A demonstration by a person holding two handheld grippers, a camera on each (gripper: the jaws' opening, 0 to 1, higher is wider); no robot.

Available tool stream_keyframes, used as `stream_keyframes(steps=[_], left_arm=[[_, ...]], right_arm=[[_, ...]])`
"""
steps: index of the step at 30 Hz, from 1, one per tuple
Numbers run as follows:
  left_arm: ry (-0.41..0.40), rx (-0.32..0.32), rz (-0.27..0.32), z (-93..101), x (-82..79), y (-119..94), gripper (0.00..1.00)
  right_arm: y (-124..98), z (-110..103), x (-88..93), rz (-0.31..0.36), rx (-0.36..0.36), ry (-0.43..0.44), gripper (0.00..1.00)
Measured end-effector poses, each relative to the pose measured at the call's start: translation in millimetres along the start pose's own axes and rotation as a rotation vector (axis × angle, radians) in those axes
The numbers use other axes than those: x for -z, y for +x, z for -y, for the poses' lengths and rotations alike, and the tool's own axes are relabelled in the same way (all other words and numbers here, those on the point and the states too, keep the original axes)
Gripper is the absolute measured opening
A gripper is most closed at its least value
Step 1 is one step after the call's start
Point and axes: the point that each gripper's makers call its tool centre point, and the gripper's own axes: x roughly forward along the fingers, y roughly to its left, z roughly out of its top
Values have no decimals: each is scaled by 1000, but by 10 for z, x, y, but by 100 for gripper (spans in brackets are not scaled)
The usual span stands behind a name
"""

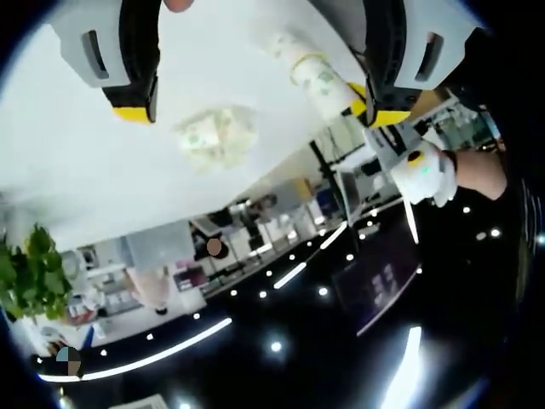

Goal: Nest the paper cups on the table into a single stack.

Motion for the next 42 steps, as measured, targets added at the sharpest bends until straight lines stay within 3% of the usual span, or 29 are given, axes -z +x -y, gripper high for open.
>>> stream_keyframes(steps=[7,11,26,42], left_arm=[[12,21,2,20,-77,17,0],[33,46,-33,38,-30,73,0],[168,76,-59,23,-67,152,0],[156,93,-46,8,-101,251,2]], right_arm=[[-13,-4,67,-4,3,17,100],[-18,3,84,-7,5,16,100],[-85,21,136,-11,15,24,100],[-153,50,232,-25,24,47,99]])
